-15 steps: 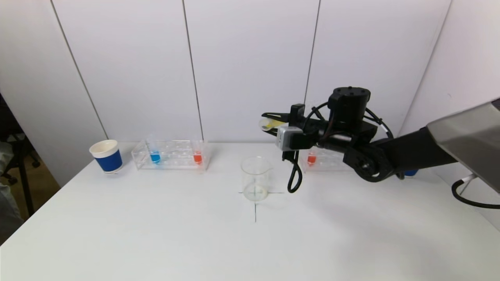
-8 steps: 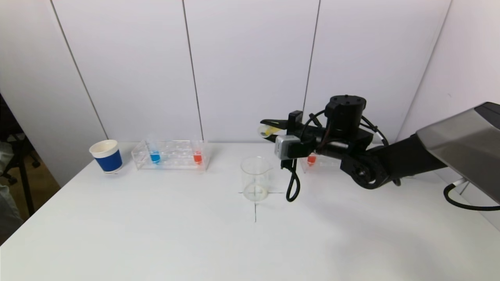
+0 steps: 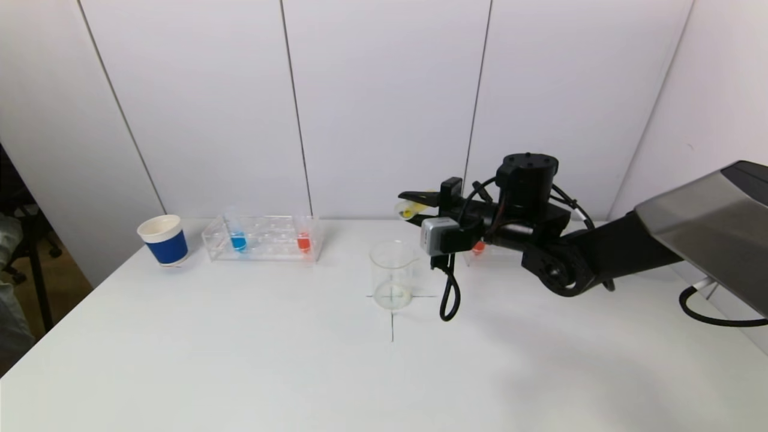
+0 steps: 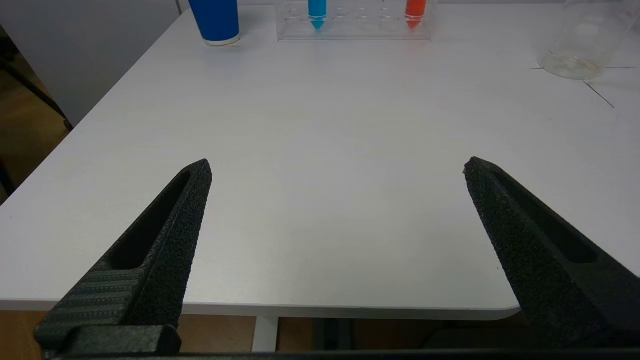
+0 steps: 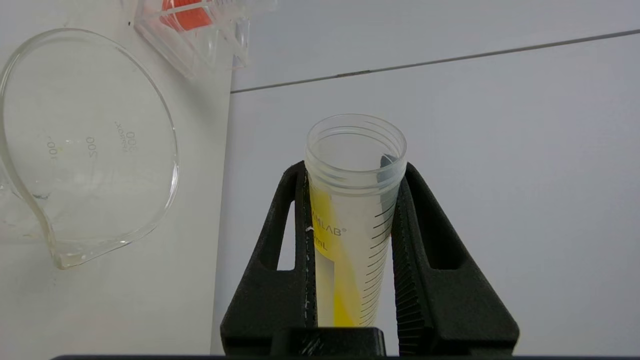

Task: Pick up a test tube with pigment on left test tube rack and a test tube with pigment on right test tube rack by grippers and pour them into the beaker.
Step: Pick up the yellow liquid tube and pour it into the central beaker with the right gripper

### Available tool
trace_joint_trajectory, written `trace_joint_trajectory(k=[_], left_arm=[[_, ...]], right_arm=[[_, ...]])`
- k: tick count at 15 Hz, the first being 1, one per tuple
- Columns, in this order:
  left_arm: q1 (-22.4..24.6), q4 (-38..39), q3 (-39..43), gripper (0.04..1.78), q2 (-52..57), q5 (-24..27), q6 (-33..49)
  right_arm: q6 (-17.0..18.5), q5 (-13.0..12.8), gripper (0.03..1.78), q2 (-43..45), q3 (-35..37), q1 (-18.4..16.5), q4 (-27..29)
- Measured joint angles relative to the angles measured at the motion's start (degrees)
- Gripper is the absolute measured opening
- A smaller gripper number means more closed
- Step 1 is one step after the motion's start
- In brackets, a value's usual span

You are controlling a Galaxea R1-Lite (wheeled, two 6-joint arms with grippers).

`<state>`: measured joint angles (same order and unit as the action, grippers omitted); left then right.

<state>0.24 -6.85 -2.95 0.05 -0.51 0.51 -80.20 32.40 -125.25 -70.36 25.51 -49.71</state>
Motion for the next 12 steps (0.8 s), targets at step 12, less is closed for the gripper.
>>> trace_joint_trajectory(k=[12], left_arm=[[0.0,0.0,0.0,1.76,0.0,0.0,0.0]], right_arm=[[-0.9,0.1,0.49,-2.1,0.1,0.4,-1.1]])
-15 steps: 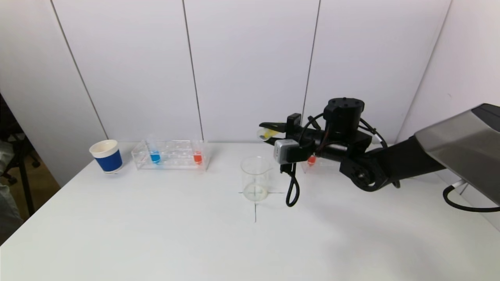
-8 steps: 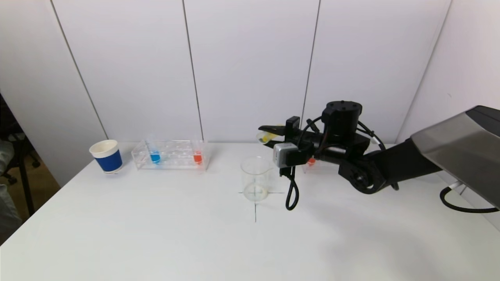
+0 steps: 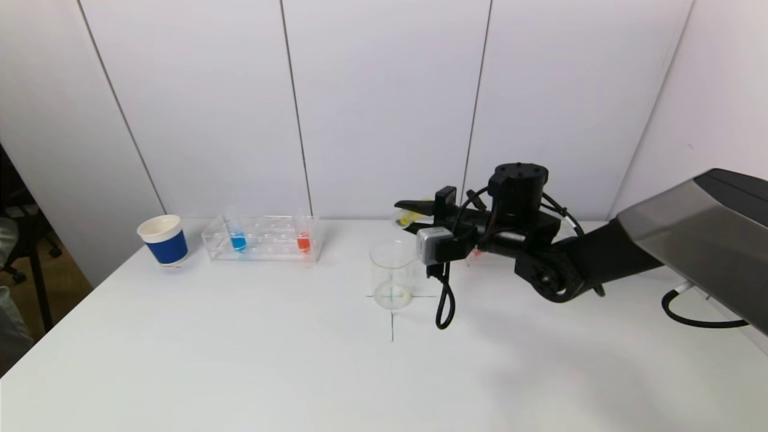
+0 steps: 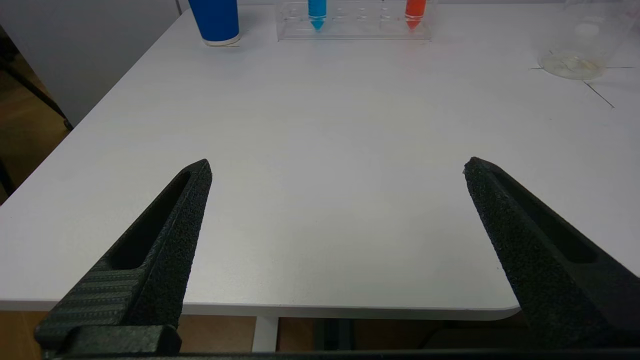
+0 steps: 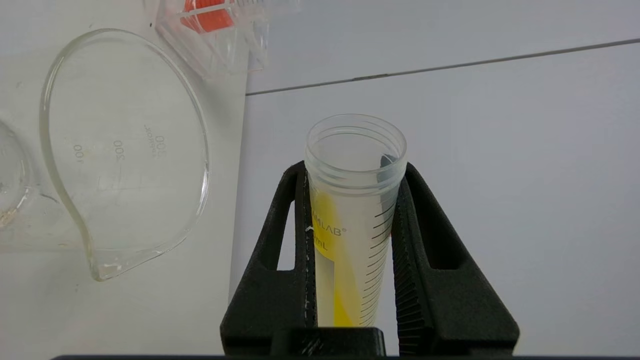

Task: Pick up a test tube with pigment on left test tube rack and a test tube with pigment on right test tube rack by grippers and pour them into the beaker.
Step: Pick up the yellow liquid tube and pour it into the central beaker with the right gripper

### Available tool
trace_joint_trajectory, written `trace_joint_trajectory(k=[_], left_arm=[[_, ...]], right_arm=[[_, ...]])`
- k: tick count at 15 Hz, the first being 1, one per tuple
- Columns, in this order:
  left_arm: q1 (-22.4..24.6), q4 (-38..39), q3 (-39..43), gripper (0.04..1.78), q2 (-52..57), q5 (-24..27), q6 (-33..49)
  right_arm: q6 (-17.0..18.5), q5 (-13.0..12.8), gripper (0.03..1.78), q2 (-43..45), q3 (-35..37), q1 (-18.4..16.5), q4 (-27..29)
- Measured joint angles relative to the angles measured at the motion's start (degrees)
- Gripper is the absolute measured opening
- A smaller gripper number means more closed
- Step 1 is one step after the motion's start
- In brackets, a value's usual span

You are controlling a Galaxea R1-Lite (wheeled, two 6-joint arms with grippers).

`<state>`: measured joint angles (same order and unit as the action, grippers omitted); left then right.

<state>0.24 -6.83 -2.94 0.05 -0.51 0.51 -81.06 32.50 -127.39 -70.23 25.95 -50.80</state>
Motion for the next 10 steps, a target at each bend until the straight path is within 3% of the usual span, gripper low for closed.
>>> trace_joint_trajectory(k=[10], left_arm=[[0.0,0.0,0.0,1.76,0.0,0.0,0.0]], right_arm=[[-4.0,-0.6,0.49,-2.3,-1.3,-0.8,1.5]])
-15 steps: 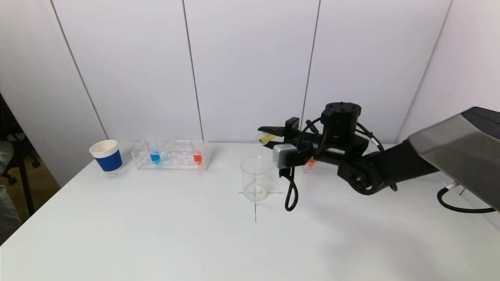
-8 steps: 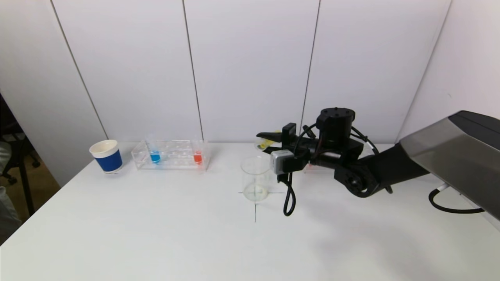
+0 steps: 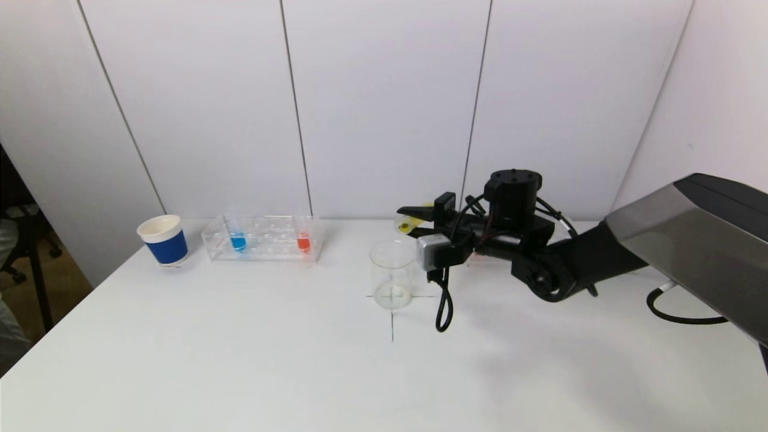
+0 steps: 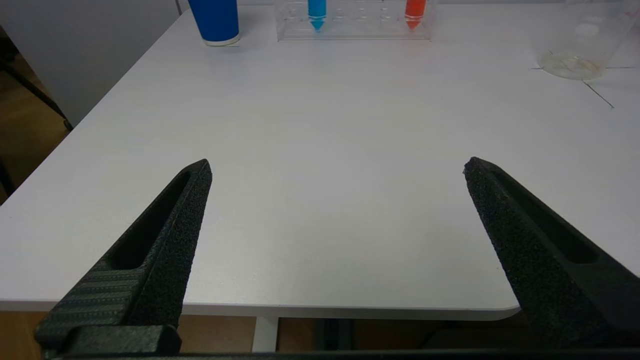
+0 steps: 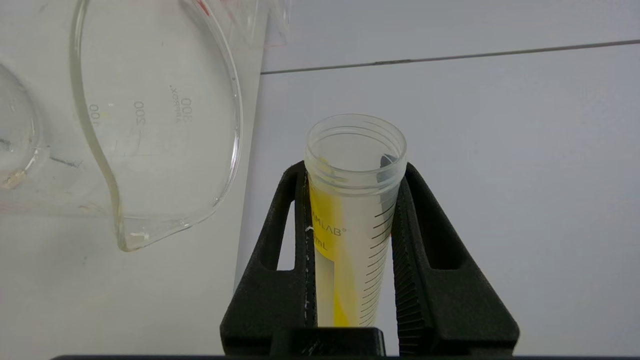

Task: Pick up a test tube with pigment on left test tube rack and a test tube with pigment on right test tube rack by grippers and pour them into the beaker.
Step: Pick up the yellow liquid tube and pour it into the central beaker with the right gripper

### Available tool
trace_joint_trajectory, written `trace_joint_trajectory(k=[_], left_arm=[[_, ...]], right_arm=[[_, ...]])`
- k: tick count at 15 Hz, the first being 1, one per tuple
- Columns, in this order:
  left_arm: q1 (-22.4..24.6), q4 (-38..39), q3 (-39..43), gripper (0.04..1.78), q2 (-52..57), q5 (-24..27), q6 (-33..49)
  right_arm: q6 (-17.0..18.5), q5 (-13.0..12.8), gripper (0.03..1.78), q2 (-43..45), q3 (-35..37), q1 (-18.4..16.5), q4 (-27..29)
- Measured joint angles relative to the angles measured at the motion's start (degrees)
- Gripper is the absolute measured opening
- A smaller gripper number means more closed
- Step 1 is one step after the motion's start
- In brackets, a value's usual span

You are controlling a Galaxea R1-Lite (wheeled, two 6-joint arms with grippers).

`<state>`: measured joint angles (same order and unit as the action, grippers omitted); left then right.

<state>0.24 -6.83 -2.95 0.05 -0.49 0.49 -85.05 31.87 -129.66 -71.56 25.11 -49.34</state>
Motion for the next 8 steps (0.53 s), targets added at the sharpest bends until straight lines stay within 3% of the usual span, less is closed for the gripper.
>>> trace_joint_trajectory(k=[8], left_arm=[[0.0,0.0,0.0,1.76,0.0,0.0,0.0]], right_arm=[[-5.7,-0.6,0.49,0.1,-1.7,-0.3,3.4]])
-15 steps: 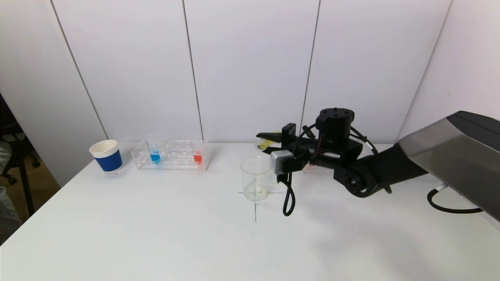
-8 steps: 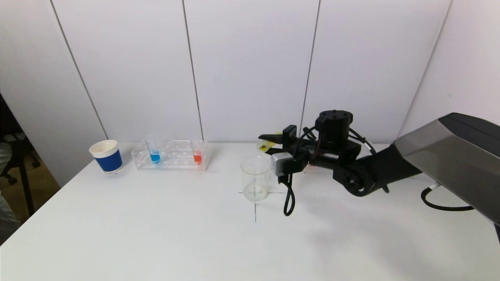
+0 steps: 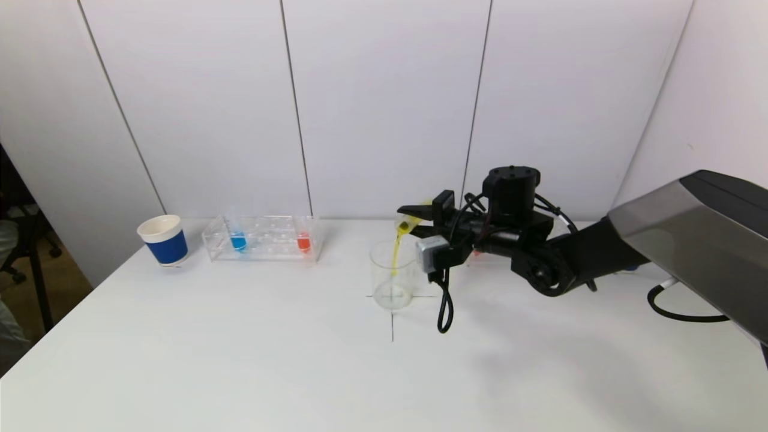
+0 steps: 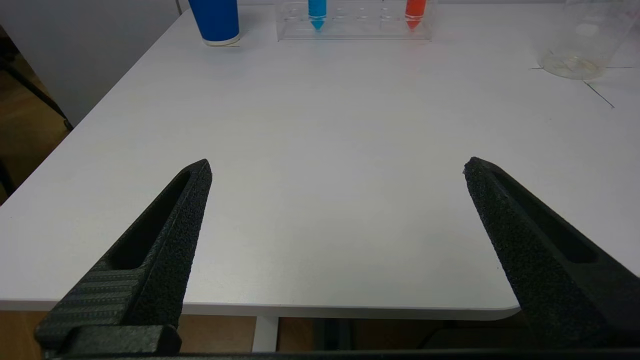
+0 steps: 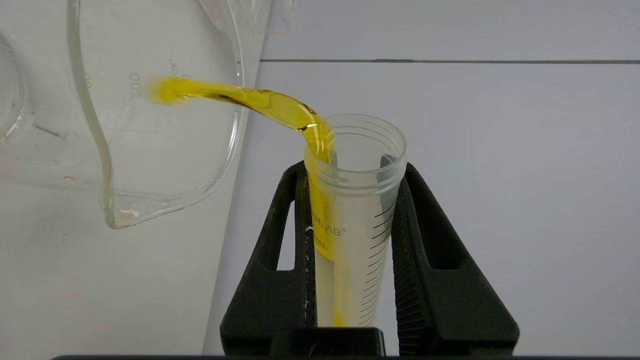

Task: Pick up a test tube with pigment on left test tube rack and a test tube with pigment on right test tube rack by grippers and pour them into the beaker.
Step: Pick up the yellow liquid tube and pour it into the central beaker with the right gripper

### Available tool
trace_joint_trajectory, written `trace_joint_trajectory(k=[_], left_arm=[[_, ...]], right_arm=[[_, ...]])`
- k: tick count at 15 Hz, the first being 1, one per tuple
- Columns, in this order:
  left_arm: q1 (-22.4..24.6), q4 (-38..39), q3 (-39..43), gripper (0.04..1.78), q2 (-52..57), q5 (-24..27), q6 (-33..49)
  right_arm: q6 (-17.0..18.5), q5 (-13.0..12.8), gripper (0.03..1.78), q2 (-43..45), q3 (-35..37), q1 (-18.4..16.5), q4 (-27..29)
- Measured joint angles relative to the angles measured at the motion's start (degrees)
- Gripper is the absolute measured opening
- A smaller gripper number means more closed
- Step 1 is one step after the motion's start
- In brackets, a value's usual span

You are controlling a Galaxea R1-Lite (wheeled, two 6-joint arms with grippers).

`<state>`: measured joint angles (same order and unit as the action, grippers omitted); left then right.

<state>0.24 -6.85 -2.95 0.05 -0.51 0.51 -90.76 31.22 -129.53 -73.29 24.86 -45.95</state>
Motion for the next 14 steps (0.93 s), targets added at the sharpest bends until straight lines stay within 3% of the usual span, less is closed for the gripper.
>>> trace_joint_trajectory(k=[14], left_arm=[[0.0,0.0,0.0,1.76,0.0,0.0,0.0]], right_arm=[[-7.6,-2.0,0.49,0.8,-2.9,0.8,6.7]])
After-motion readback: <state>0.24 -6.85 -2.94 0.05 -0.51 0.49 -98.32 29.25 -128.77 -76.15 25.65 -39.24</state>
